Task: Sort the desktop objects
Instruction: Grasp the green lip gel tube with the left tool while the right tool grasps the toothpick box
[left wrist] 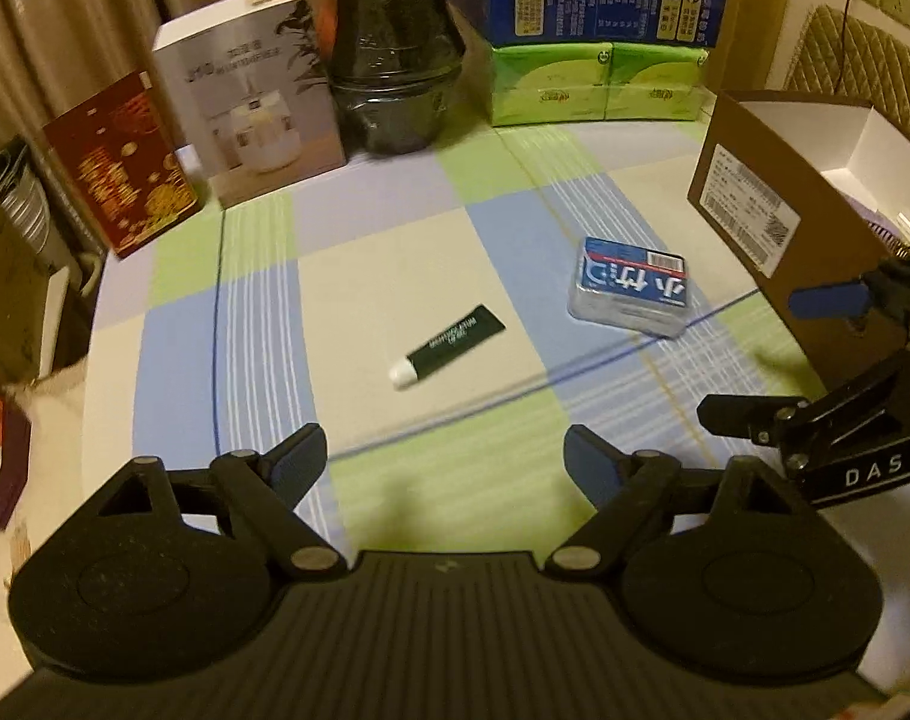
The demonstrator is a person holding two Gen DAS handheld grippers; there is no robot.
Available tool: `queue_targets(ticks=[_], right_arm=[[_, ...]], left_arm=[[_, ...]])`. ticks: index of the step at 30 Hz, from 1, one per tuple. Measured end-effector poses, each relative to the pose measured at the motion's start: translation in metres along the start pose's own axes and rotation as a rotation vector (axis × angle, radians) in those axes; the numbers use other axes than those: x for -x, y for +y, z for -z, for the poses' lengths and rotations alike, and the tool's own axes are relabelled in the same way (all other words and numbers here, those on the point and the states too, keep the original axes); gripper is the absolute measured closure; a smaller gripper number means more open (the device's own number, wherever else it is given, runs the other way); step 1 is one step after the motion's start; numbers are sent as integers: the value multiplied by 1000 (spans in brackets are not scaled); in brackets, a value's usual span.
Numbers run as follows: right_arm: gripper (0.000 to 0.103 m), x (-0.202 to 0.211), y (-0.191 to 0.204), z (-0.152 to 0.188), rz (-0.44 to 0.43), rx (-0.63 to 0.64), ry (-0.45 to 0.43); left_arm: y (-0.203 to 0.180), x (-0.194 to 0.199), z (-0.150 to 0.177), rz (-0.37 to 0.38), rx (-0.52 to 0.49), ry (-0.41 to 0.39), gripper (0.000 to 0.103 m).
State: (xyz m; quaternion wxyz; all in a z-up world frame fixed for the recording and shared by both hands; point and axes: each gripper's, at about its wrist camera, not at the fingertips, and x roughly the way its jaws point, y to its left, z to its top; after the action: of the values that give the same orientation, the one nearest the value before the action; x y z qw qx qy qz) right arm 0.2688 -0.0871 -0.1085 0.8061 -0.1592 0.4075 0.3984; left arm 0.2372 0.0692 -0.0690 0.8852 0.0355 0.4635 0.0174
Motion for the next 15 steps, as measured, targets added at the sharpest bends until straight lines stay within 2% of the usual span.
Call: queue_targets(ticks=[5, 9, 12, 15], right_arm=[[2, -24, -9, -11, 16, 22, 35], [2, -40, -14, -19, 23, 36, 56], [2, -51, -19, -26, 29, 39, 66], [2, -60, -24, -32, 31, 34, 73]], left_arm=[[1, -31, -13, 2, -81, 2, 24], [1, -59, -20, 10, -130, 26, 39], [2, -81, -25, 14, -147, 47, 42], [1, -96, -26, 10, -186, 40, 51]])
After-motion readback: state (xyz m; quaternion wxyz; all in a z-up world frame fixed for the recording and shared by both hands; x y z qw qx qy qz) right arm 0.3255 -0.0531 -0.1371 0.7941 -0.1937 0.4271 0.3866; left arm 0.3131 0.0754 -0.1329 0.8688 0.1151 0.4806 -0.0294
